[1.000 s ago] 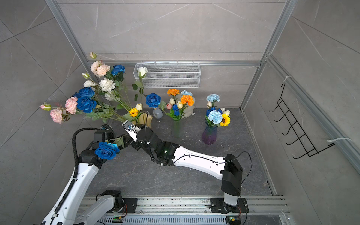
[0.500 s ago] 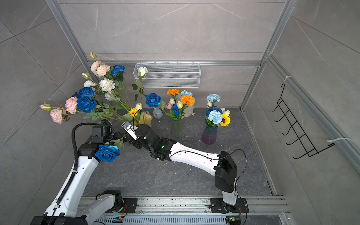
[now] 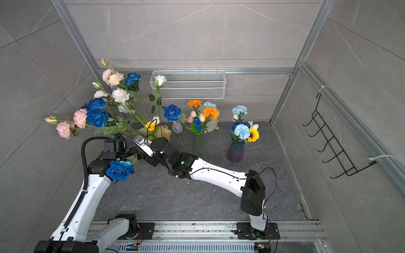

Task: Pick out blue flowers from the vase
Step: Pick up the flower from the vase.

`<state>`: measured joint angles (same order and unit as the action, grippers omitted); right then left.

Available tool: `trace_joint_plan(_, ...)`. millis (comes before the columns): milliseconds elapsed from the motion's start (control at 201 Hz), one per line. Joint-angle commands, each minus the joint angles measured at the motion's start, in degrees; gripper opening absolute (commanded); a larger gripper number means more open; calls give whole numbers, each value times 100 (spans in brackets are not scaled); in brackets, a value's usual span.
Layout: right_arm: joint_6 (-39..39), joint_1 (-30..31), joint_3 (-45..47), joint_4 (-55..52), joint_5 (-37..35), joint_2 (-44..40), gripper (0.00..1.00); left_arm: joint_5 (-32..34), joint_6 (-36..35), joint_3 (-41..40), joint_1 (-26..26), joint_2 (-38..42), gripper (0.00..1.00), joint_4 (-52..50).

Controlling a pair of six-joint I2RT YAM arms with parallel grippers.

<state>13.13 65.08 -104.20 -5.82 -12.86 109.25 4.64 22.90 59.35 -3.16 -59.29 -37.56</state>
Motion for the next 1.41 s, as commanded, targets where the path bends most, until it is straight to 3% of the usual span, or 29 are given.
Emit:
trace_joint_plan(0,-97,-31,-295,5,222,269,55,-183,-117,284,56,-14,93,16)
trace_joint_plan(269,-240,-22,-450,-85,344,379,55,-459,-132,474,262,-56,93,-111)
trace_joint_plan(508,-15,-19,-40,-122,-601,-40,64,-442,-215,603,263,-152,93,-179)
trace_joint_plan(772,155,-30,309,-284,-968,-368,69,-379,-295,656,263,-164,93,-267)
trace_joint_plan(1006,179,-30,340,-700,-495,-278,70,-235,-414,768,263,-123,93,-436)
trace_joint_plan(1404,172,62,-287,-929,310,142,82,-12,-581,907,263,-40,93,-680)
